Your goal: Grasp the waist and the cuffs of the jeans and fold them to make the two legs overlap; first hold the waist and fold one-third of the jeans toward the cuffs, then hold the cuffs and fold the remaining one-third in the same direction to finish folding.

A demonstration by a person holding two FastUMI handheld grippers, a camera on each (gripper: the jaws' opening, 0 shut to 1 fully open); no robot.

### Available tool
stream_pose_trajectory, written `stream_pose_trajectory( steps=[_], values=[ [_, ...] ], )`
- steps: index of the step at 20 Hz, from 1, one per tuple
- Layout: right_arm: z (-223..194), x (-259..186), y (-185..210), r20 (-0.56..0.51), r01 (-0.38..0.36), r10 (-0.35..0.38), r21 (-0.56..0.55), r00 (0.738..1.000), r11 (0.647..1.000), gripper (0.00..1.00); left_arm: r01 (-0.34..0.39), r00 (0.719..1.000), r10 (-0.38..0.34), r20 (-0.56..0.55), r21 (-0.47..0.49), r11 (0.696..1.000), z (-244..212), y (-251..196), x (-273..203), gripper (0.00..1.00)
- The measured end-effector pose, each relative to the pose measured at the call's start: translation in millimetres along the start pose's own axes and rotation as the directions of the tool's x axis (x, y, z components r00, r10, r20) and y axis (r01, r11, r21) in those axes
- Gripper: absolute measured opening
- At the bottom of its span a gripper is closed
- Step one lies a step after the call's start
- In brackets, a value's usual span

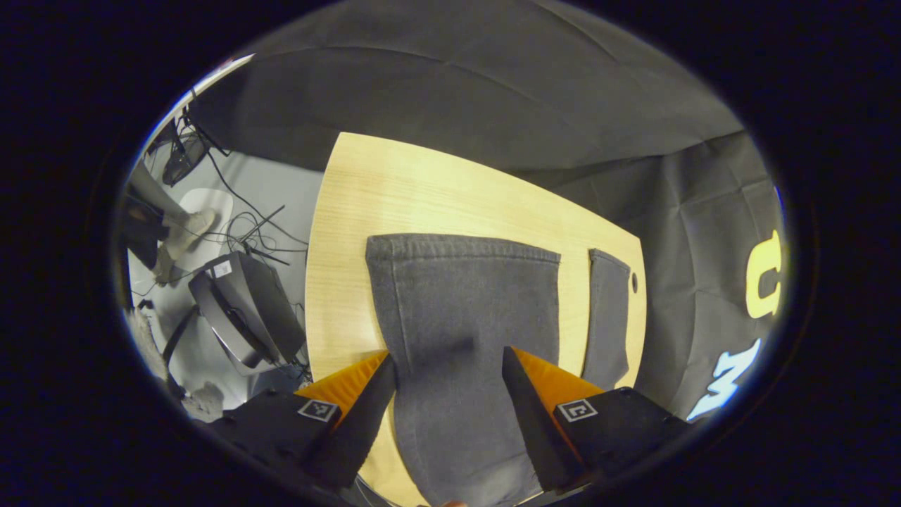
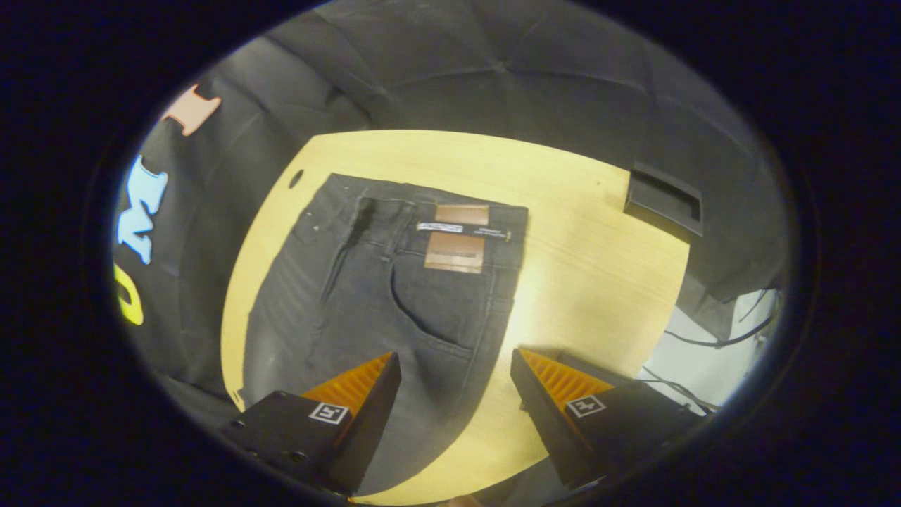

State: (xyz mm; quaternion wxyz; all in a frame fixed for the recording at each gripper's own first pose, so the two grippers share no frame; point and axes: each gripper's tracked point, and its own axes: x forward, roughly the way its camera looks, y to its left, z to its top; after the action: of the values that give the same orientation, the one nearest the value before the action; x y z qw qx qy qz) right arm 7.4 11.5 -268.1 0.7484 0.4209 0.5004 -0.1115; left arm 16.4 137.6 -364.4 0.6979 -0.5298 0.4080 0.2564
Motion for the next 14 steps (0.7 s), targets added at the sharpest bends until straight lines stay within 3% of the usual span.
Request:
stream_pose_trajectory(
  steps=[2, 5, 6, 7, 8, 9, 12, 13, 14],
  values=[
    [1, 5, 14, -0.016, -0.035, 0.036, 0.029, 0.999, 0.999, 0.95, 0.004, 1.000, -0.004, 0.002, -0.001, 1.000, 0, -6, 3, 0.96],
    [8, 13, 16, -0.031, 0.000, 0.001, 0.041, 1.000, 0.999, 0.94, 0.021, 1.000, -0.021, 0.003, 0.005, 1.000, -1, -9, 7, 0.96],
    [7, 14, 14, -0.042, 0.020, -0.019, 0.040, 0.999, 0.999, 0.85, 0.029, 1.000, -0.029, 0.002, 0.004, 1.000, 0, -10, 3, 1.00],
    [7, 16, 15, -0.051, 0.027, -0.025, 0.038, 0.998, 0.999, 0.70, 0.041, 0.999, -0.041, -0.002, -0.009, 0.999, -2, -13, 8, 0.93],
    [7, 17, 14, -0.064, 0.038, -0.036, 0.024, 0.997, 0.999, 0.68, 0.054, 0.999, -0.054, -0.006, -0.026, 0.998, -4, -19, 11, 0.96],
    [8, 18, 12, -0.067, 0.051, -0.051, 0.006, 0.996, 0.999, 0.66, 0.063, 0.998, -0.063, -0.009, -0.044, 0.997, -5, -22, 12, 0.81],
    [9, 22, 16, -0.088, 0.002, -0.004, -0.013, 0.996, 1.000, 0.41, 0.098, 0.995, -0.099, -0.009, -0.096, 0.991, -5, -13, 19, 0.64],
    [8, 23, 17, -0.097, -0.018, 0.018, 0.003, 0.995, 1.000, 0.36, 0.111, 0.994, -0.112, -0.009, -0.115, 0.987, -5, -8, 17, 0.64],
    [10, 23, 18, -0.096, -0.038, 0.041, 0.034, 0.995, 0.999, 0.29, 0.119, 0.993, -0.121, -0.008, -0.136, 0.984, -4, -2, 17, 0.51]
  ],
)
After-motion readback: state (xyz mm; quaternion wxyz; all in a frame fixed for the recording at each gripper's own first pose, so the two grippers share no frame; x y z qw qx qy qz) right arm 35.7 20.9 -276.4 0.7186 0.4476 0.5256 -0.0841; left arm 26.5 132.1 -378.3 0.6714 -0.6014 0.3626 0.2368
